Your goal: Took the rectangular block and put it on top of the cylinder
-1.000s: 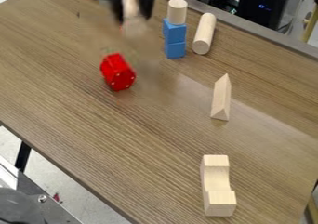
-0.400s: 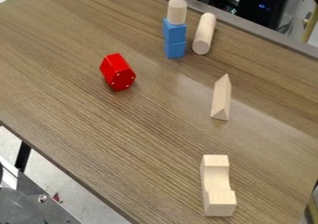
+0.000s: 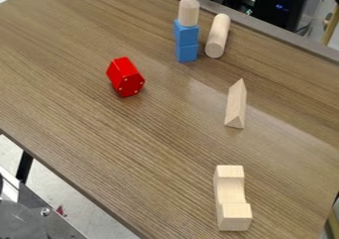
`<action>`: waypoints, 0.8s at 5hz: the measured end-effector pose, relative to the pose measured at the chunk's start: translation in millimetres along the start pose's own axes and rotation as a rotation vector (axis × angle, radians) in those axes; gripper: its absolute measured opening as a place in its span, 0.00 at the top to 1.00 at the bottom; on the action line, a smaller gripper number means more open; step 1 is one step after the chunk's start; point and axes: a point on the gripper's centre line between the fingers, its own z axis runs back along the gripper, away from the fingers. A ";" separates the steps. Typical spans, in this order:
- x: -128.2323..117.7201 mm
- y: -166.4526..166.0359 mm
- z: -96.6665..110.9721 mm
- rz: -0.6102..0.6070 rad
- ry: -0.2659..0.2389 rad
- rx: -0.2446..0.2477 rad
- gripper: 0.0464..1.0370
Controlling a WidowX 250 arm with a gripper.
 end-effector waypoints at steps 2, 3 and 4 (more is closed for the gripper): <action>-5.8 4.4 -12.6 -0.001 0.035 0.027 0.52; -7.0 6.7 -15.1 0.003 0.039 0.039 0.52; -7.5 7.2 -15.8 0.003 0.041 0.041 0.52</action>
